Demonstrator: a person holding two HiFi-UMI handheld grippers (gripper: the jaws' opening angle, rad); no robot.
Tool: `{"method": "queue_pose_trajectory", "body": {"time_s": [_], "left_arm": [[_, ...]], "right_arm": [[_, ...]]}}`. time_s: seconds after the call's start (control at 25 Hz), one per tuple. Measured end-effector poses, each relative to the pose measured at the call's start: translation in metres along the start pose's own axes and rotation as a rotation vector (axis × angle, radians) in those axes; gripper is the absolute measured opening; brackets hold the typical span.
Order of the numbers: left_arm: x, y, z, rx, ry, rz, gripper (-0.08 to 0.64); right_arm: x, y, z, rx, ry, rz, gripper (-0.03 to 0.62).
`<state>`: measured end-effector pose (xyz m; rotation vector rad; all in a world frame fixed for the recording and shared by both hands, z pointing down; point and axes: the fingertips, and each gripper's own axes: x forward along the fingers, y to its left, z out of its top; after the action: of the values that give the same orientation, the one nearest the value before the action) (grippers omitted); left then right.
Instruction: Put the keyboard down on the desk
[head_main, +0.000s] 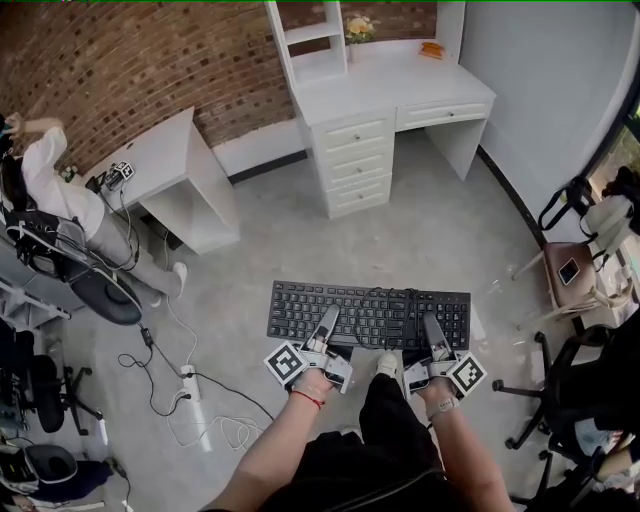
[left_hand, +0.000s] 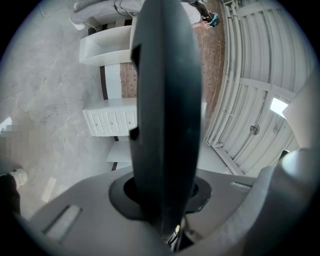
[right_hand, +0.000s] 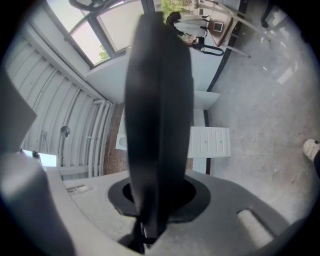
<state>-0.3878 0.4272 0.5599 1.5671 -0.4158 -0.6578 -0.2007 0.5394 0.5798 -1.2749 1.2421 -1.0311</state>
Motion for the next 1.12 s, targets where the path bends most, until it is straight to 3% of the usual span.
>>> {"method": "queue_pose_trajectory", "body": {"time_s": [0.72, 1.12], "left_arm": [[0.164, 0.030, 0.021, 0.011, -0.041, 0.033, 0.077], [0.208, 0.048, 0.022, -0.014, -0.049, 0.045, 0.077]], "right_arm": [[0.140, -0.021, 0.106, 0.021, 0.054, -0.020, 0.066], [0.173, -0.035, 0.138, 0.014, 0.060, -0.046, 0.065]]}}
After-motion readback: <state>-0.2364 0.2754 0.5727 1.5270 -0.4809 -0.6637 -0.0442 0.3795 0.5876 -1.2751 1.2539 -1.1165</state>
